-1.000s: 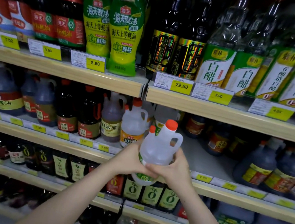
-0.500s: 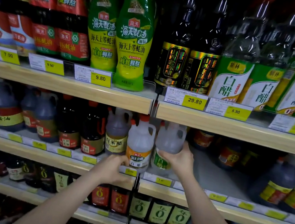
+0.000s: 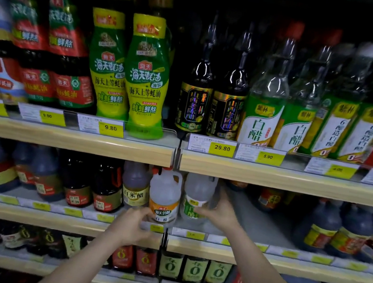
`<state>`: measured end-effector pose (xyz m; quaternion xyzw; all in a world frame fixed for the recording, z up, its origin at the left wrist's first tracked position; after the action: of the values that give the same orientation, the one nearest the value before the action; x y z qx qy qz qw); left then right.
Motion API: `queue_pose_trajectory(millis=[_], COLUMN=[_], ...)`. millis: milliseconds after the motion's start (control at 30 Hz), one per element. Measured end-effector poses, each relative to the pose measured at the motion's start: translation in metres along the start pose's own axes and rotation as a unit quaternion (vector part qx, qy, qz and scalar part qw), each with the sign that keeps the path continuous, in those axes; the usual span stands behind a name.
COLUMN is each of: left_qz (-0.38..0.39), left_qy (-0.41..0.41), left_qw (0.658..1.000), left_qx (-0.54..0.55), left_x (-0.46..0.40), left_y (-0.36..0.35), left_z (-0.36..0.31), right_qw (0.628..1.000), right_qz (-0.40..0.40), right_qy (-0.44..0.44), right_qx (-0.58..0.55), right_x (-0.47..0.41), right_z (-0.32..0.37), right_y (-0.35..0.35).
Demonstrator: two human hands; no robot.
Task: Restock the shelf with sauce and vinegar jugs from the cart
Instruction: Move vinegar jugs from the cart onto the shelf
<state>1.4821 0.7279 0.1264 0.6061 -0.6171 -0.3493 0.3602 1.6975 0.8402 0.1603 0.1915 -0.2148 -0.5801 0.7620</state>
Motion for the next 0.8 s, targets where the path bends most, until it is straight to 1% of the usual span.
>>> queue_pose_trajectory(millis=[67, 167, 233, 333, 467, 533, 633, 800], left_qz=[-0.034, -0.044, -0.060, -0.090, -0.080, -0.081, -0.079, -0.073], left_qy=[-0.004, -0.010, -0.007, 0.005, 0.015, 0.023, 0.046, 0.069], left_qw=[0.999, 0.994, 0.988, 0.975, 0.969, 0.968, 0.964, 0.961], left_qx=[0.033, 0.095, 0.139, 0.204, 0.234, 0.238, 0.248, 0.256], left_x=[0.012, 0.035, 0.052, 0.083, 0.128, 0.152, 0.186, 0.259], left_y=[0.011, 0.018, 0.026, 0.037, 0.030, 0.023, 0.015, 0.019], left_z=[-0.013, -0.044, -0.065, -0.085, -0.091, -0.081, -0.055, -0.001], right_qw=[0.999, 0.996, 0.995, 0.997, 0.992, 0.989, 0.982, 0.978], right_qz=[-0.010, -0.043, -0.055, -0.009, 0.068, 0.106, 0.164, 0.193], right_qy=[0.014, 0.035, 0.050, 0.064, 0.106, 0.100, 0.092, 0.080], right_qx=[0.028, 0.071, 0.073, 0.038, -0.007, -0.018, -0.002, 0.027], right_x=[0.015, 0.049, 0.074, 0.115, 0.169, 0.189, 0.214, 0.256], right_z=[0.000, 0.005, 0.013, 0.025, 0.046, 0.045, 0.042, 0.056], right_y=[0.011, 0.029, 0.036, 0.029, 0.005, -0.015, -0.054, -0.124])
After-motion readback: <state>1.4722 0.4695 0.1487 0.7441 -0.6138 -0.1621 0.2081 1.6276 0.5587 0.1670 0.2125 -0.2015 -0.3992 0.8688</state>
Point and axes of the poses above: each hand's wrist, its own x-axis away from the middle knuckle, its own y-axis out of the back of the hand, z = x × y, the point moved 9 cm from there along -x, towards the middle knuckle, and after that the axes turned 4 degrees about -y, right-handed, at the moved point
